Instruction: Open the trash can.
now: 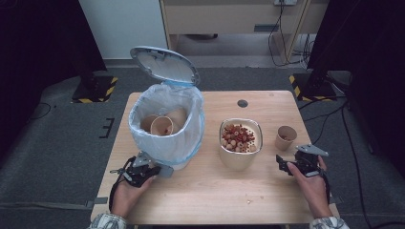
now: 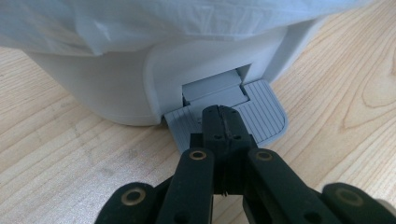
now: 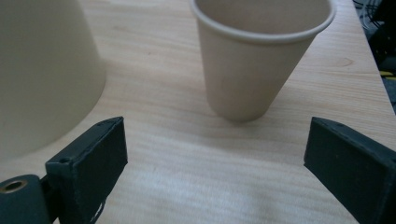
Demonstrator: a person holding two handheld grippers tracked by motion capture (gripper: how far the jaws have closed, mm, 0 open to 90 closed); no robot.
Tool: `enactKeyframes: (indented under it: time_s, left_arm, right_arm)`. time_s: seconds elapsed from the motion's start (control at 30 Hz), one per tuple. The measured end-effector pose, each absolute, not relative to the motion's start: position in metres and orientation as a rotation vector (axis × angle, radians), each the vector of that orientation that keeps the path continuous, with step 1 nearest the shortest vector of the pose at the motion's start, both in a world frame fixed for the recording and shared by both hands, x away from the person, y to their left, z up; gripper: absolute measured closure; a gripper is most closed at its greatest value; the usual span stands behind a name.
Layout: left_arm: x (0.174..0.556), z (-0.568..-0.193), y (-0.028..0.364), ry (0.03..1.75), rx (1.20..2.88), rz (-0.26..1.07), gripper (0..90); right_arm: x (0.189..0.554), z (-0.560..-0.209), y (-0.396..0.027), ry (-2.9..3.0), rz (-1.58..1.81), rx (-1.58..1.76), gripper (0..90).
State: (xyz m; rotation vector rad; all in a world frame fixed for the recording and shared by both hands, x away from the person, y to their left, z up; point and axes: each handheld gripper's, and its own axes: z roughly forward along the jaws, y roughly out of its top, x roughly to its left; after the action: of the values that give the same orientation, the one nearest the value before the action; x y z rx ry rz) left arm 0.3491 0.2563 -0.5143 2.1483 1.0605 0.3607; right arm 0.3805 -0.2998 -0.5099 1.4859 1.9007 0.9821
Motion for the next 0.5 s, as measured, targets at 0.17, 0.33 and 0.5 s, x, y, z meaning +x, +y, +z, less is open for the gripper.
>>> enactKeyframes:
  time_s: [0.17,0.33,0.5]
  left_arm:
    - [0.349,-0.514,0.257,1.061,2.147,0.358,90.0]
    - [0.349,-0.514,0.257,1.058,2.149,0.359,90.0]
    - [0.349,-0.514,0.256,1.060,2.148,0.359,90.0]
  right_arm:
    - [0.388,-0.505,-0.298,1.827,1.001,1.529,5.5]
    - [0.396,-0.502,-0.295,1.805,1.020,1.547,5.5]
    - [0.403,-0.501,-0.291,1.793,1.014,1.528,5.8]
